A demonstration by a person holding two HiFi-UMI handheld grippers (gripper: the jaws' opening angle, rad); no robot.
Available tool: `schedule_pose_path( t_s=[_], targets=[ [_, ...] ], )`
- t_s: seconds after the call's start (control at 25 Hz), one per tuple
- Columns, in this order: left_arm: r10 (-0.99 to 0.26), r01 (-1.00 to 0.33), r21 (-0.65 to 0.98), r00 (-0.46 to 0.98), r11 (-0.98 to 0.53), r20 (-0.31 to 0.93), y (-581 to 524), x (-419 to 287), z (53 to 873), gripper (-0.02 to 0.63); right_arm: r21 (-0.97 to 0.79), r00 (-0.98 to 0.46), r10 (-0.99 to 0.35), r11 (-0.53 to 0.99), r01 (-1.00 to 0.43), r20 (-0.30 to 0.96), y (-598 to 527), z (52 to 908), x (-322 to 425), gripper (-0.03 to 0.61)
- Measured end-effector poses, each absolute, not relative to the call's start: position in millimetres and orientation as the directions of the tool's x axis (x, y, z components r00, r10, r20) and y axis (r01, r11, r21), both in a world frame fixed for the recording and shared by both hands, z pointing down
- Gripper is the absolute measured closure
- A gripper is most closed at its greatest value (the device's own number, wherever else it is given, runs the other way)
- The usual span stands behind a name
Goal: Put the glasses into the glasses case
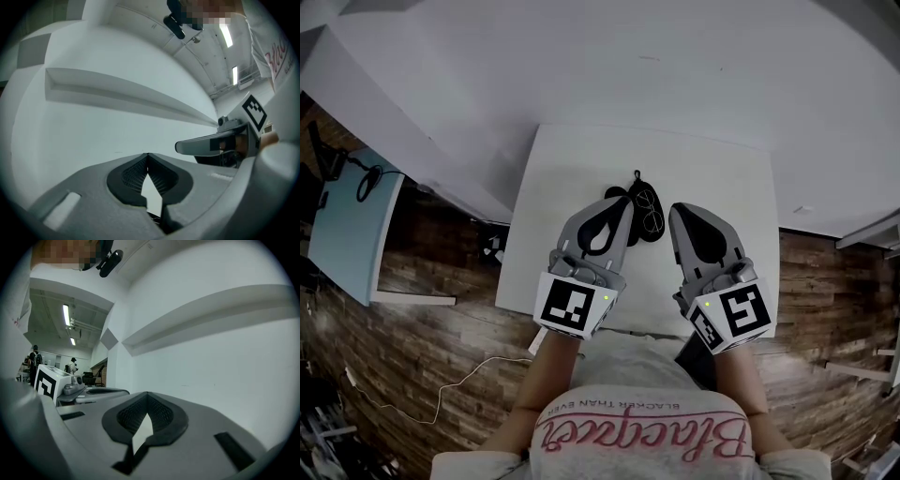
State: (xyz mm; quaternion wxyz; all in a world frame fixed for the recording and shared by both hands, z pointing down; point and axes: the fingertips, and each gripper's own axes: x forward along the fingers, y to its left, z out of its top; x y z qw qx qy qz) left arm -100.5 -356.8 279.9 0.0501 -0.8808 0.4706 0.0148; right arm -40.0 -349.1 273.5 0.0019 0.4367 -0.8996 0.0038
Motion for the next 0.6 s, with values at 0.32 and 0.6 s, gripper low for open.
schedule_pose_path(
  t_s=[0.32,0.6],
  targets=[
    [-0.814,-0.821,-0.084,0.570,-0.564,-0.108,-349.0,-98.4,271.0,0.607,0.035,-0.627,-0.779,0.626,-0.779,-0.022,-344.3,267.7,-45.9,0.569],
    [-0.803,-0.813,-0.074,0.582,-0.577,-0.132,-346.9,-96.2,267.9,0.607,0.114,-0.642,-0.760,0.633,-0.766,-0.094,-330.4,252.8,-55.4,0.569]
  ],
)
